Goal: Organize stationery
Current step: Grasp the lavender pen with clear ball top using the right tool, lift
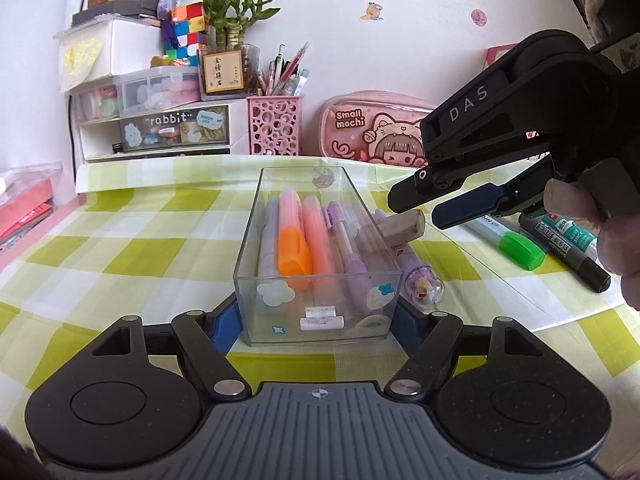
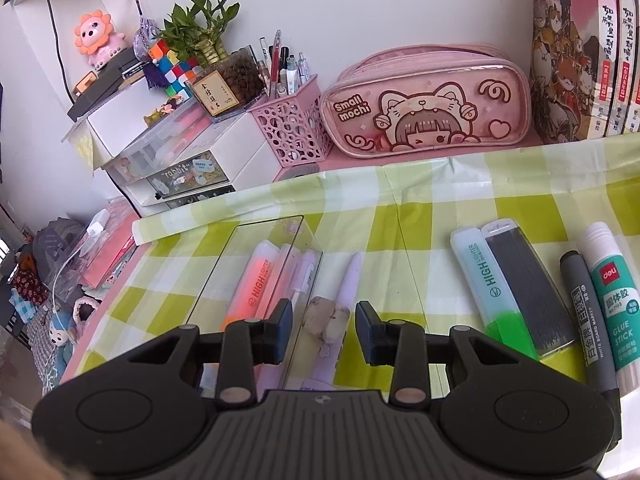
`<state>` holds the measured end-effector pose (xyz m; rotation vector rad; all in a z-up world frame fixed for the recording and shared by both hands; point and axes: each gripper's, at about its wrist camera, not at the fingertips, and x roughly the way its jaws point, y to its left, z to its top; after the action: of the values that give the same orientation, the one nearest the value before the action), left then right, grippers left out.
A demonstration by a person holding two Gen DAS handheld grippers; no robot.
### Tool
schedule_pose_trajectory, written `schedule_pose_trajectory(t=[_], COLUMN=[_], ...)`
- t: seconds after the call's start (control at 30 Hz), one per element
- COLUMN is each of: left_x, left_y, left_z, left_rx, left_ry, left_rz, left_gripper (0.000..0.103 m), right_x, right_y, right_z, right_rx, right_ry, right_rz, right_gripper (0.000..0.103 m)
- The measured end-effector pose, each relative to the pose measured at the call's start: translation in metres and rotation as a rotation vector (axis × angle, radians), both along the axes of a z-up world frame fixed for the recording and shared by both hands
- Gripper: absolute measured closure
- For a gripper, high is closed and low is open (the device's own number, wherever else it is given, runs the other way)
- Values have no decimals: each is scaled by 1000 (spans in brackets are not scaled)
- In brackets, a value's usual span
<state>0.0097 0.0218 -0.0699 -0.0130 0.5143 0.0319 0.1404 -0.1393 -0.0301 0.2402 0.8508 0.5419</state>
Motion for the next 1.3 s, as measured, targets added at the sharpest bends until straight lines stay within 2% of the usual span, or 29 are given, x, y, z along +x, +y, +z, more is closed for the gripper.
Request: schedule_pose_trajectory(t=[0.53, 0.67, 0.77, 0.8, 0.83, 0.97, 1.3], left_x=[-2, -2, -2, -2, -1, -1, -1], left_y=[3, 3, 2, 2, 2, 2, 2], left_z=[0, 1, 0, 0, 0, 0, 0], left_rx=[-7, -5, -2, -2, -2, -2, -2], left_ry=[-6, -6, -5, -6, -6, -6, -6], left_rz=[8, 10, 12, 12, 12, 12, 12], left_gripper=[30, 30, 30, 30, 30, 30, 30], right_x=[-16, -22, -25, -26, -26, -27, -30], right_y=[6, 9, 9, 9, 8, 3, -17], right_z=[-19, -21, -21, -21, -21, -21, -15], right_rx=[-35, -65, -93, -93, -91, -91, -177], right_ry=[24, -14, -37, -39, -39, -36, -83], right_rz=[39, 64, 79, 86, 87, 70, -13], right_gripper=[56, 57, 63, 69, 69, 69, 69])
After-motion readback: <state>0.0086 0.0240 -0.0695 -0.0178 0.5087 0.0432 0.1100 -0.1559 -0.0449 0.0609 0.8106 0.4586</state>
